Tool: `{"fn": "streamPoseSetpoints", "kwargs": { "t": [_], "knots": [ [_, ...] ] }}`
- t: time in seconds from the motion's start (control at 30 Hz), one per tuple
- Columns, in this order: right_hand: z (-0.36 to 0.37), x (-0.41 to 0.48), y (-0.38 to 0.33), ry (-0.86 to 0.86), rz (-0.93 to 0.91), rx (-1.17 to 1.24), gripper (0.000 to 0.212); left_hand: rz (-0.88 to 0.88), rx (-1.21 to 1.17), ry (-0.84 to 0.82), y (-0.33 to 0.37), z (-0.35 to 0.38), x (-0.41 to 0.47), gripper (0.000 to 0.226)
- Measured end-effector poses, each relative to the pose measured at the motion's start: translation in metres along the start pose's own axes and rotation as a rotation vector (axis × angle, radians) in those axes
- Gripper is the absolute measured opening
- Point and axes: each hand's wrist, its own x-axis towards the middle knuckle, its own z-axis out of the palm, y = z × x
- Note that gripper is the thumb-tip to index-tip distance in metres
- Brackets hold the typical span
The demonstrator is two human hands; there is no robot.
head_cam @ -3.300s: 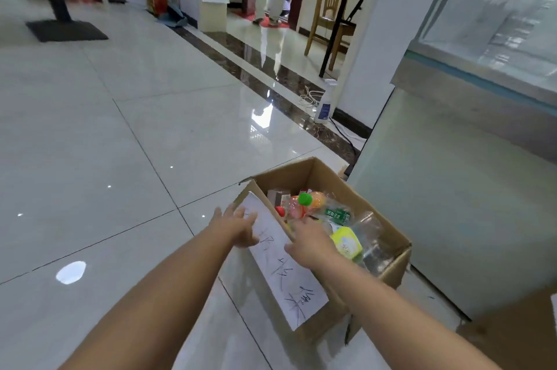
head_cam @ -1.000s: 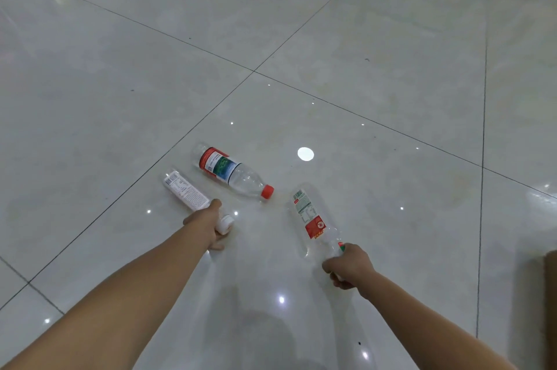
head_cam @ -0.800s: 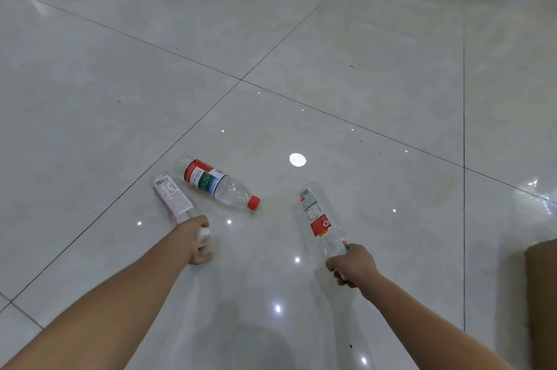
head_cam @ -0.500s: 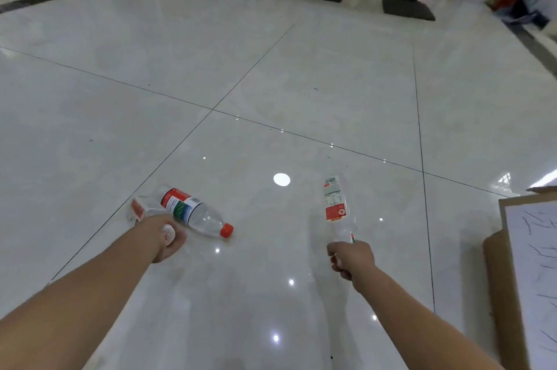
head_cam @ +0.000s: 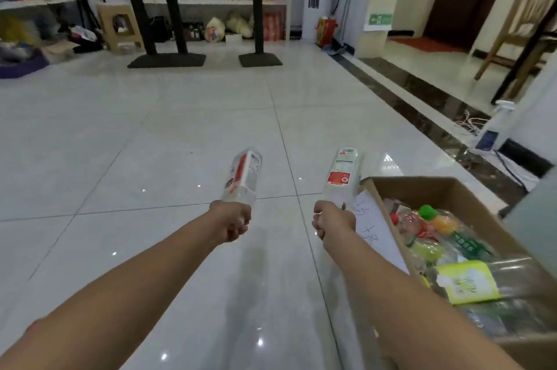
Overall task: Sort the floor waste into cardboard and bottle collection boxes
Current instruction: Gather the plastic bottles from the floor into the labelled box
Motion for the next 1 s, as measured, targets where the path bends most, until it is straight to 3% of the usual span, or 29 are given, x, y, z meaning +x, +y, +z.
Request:
{"fn": "streamPoseSetpoints", "kwargs": {
  "t": [0.1,0.27,0.37,0.47,0.63,0.77,0.87,1.0],
  "knots": [
    [-0.05,0.025,-0.036,0.12,0.0,0.178,0.007,0.125,0.202,-0.162,0.041,0.096,-0.008,0.055],
    [-0.125,0.054,-0.055,0.535,0.093,0.475,0.025,0.372,0.473,-0.356,0.062,0.22,-0.028,0.061],
    [-0.151,0.055,-0.052,0.476,0.181,0.55,0.02,0.615,0.665,-0.343,0.055,0.257,-0.026,0.074],
    [-0.158,0.056,-0.037,0.513,0.22,0.51,0.025,0.755,0.972,-0.25,0.052,0.276,-0.019,0.063],
    [-0.142,0.057,-0.026,0.543,0.23,0.569,0.021,0.779,1.105,-0.292,0.067,0.303,-0.008,0.067],
    [-0.144,0.073,-0.038,0.514,0.255,0.667,0.016,0.992,1.25,-0.188,0.078,0.324,0.001,0.047],
    [-0.149,0.079,-0.03,0.537,0.26,0.629,0.021,1.118,1.382,-0.1,0.074,0.33,0.019,0.048],
    [-0.147,0.094,-0.017,0.568,0.267,0.564,0.026,1.094,1.496,-0.082,0.063,0.336,0.048,0.045]
  ]
}}
